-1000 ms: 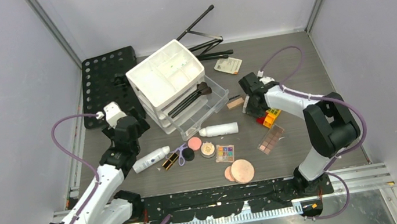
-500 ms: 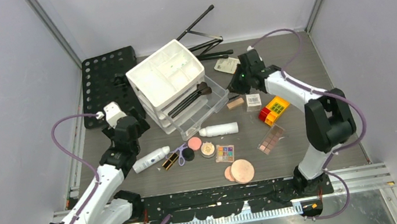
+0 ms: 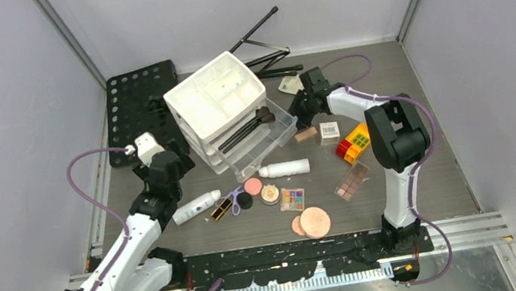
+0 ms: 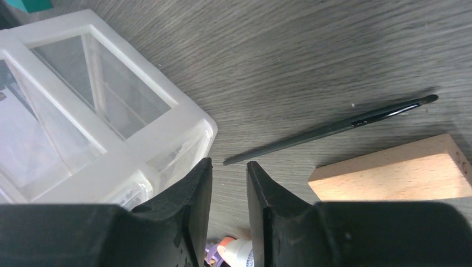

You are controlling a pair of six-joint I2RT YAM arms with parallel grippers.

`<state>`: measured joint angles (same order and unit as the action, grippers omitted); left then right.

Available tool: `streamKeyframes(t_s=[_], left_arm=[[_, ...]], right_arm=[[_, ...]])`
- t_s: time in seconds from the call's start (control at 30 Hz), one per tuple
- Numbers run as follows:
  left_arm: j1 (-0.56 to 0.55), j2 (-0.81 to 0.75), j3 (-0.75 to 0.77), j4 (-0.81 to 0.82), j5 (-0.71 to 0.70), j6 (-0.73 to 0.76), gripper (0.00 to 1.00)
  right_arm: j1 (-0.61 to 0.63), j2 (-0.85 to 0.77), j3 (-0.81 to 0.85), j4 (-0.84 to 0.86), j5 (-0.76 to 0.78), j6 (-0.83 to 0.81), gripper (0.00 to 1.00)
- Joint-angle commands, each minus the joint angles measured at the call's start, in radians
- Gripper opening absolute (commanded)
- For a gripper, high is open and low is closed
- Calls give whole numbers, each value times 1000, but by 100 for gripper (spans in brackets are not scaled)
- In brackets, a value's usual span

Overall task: Organize the makeup
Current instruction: Pick up the makeup tool from the center of the board.

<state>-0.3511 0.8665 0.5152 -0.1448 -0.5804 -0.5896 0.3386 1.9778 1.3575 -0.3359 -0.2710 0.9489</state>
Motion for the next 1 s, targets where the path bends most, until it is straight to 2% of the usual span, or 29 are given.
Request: streamKeyframes(t_s=[0.0, 0.2, 0.6, 0.97], left_arm=[[3, -7, 18, 53, -9, 11, 87], [3, -5, 18, 52, -8, 11, 87], [3, 2, 19, 56, -6, 11, 87], [3, 9, 19, 60, -3, 10, 87]], right_arm=[[-1, -24, 7, 27, -7, 24, 36], [-2, -6, 15, -31, 15, 11, 41], [-2, 55, 56, -138, 82, -15, 40], [-1, 100, 176, -297, 266, -110, 40]])
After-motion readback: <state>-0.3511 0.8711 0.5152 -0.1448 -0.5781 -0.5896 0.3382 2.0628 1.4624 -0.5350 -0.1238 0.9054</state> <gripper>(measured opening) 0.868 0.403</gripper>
